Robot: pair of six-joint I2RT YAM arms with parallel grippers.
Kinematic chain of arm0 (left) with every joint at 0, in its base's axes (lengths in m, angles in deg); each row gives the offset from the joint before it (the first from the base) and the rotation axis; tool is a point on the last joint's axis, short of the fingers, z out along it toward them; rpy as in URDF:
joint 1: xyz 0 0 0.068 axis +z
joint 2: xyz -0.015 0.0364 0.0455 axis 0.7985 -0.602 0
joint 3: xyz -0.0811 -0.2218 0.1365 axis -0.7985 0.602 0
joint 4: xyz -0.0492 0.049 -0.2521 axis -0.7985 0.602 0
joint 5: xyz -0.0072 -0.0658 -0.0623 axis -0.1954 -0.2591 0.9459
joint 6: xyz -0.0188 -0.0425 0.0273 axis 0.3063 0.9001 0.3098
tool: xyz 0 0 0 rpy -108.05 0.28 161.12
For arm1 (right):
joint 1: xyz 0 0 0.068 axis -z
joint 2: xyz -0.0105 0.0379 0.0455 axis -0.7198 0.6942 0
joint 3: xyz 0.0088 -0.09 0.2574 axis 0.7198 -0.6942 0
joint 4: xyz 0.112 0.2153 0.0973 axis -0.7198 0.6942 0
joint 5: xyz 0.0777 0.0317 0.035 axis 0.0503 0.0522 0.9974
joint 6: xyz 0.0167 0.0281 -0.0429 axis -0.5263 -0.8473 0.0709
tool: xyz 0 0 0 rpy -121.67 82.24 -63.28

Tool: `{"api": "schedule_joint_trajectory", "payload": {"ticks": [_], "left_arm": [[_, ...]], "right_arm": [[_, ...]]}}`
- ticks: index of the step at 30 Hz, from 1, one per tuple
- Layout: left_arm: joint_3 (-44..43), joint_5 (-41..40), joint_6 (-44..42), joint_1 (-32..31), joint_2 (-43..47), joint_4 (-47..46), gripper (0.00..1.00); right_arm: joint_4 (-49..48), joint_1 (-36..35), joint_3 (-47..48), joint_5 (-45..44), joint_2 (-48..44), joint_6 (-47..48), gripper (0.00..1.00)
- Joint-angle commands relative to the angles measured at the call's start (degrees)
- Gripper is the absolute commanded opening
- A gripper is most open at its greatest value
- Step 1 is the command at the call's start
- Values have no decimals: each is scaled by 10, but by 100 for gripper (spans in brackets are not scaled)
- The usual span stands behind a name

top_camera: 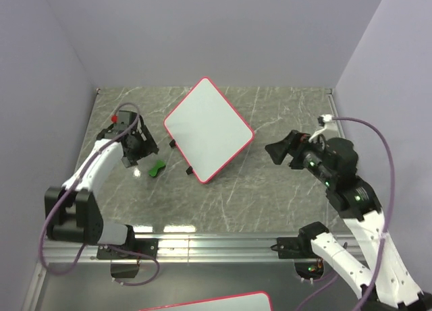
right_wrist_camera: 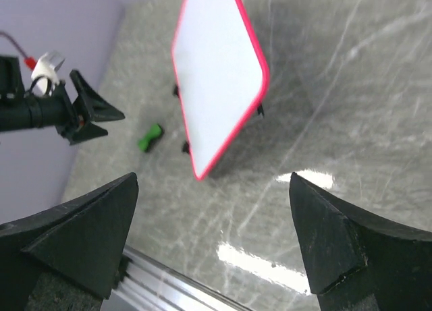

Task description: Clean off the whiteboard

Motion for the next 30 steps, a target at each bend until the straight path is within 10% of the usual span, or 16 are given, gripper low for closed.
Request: {"api": "schedule_joint_trajectory", "payload": {"ticks": [1,30], "left_arm": [[-43,-36,32,-7,103,8,84],[-503,11,-44,-16,141,179,98]], "right_arm": [[33,4,44,-46,-49,-8,100],[117,4,-44,17,-193,-15,100]]}}
